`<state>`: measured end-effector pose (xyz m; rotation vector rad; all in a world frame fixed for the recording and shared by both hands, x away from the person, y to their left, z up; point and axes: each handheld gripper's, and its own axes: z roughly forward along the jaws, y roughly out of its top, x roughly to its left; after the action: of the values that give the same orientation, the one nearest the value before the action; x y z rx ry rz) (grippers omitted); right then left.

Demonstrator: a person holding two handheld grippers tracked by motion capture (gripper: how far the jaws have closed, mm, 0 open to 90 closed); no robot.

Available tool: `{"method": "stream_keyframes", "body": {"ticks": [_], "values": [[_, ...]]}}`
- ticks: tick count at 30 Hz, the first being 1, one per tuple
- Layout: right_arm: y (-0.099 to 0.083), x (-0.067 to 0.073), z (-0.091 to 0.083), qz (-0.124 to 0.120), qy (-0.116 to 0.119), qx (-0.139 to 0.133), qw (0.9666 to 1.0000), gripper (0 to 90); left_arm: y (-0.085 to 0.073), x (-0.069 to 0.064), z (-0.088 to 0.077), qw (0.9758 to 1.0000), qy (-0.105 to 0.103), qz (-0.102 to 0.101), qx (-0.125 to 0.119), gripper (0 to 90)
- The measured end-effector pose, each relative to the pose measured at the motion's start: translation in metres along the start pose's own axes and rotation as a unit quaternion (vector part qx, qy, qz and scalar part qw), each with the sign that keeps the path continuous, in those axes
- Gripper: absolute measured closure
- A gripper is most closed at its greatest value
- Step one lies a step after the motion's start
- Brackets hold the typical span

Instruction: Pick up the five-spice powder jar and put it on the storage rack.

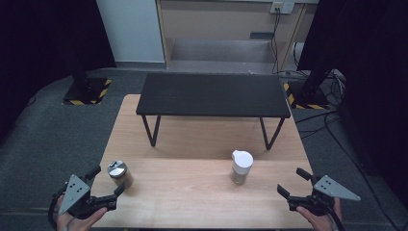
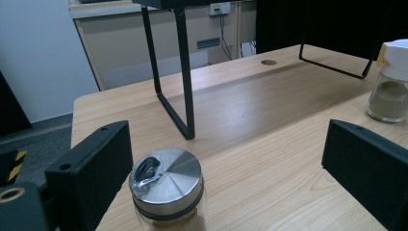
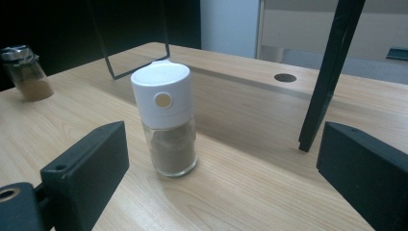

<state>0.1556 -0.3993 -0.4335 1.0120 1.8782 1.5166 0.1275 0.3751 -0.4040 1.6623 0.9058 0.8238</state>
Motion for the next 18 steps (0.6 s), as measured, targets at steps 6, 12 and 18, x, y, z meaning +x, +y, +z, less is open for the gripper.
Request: {"method": "stream_keyframes", "body": {"ticks": [6, 12, 18], "values": [[-0.0009, -0.0009, 0.0000, 0.004, 0.002, -0.001, 1.0000, 4.5, -0.0006, -0.0008, -0.0008, 0.9999, -0.003, 0.009, 0.004, 2.5], [-0.0016, -0.0012, -0.0001, 0.003, 0.004, -0.004, 1.0000, 4.6, -0.0023, 0.0007, -0.0011, 0.9998, -0.013, 0.015, 0.001, 2.6], [-0.0021, -0.0021, -0.0002, 0.003, 0.008, -0.005, 1.0000, 4.8, -0.0043, 0.0022, -0.0021, 0.9997, -0.017, 0.017, 0.000, 2.6]]}}
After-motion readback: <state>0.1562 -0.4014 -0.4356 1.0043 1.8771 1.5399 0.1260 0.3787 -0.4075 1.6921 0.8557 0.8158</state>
